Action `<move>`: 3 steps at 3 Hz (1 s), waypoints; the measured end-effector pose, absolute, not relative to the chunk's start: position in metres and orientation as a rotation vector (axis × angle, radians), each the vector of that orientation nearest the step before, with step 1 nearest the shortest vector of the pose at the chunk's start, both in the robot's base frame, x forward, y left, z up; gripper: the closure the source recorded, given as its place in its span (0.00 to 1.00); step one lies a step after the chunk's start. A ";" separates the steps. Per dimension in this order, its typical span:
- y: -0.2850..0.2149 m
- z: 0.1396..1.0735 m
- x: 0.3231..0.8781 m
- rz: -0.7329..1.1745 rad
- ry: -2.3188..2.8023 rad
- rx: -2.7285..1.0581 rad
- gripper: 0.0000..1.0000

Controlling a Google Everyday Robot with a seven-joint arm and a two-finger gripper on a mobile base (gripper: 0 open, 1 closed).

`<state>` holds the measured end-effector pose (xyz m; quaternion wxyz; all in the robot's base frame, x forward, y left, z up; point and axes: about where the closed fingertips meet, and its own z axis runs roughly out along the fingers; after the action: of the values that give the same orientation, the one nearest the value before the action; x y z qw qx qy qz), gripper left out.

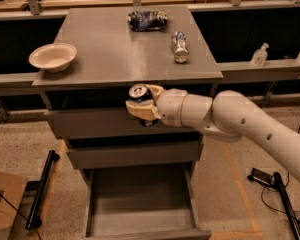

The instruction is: Place pepsi can into bottom drawer

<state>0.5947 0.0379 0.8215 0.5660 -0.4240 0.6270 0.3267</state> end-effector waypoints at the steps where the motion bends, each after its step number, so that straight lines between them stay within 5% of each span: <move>1: 0.051 0.799 0.578 0.799 1.499 -1.026 1.00; 3: 0.066 0.772 0.567 0.887 1.471 -1.046 1.00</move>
Offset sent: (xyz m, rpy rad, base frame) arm -0.0169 0.0136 -0.0243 -0.0164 0.0350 0.0300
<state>0.5674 0.0660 0.7718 0.5356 -0.4393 0.6177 0.3723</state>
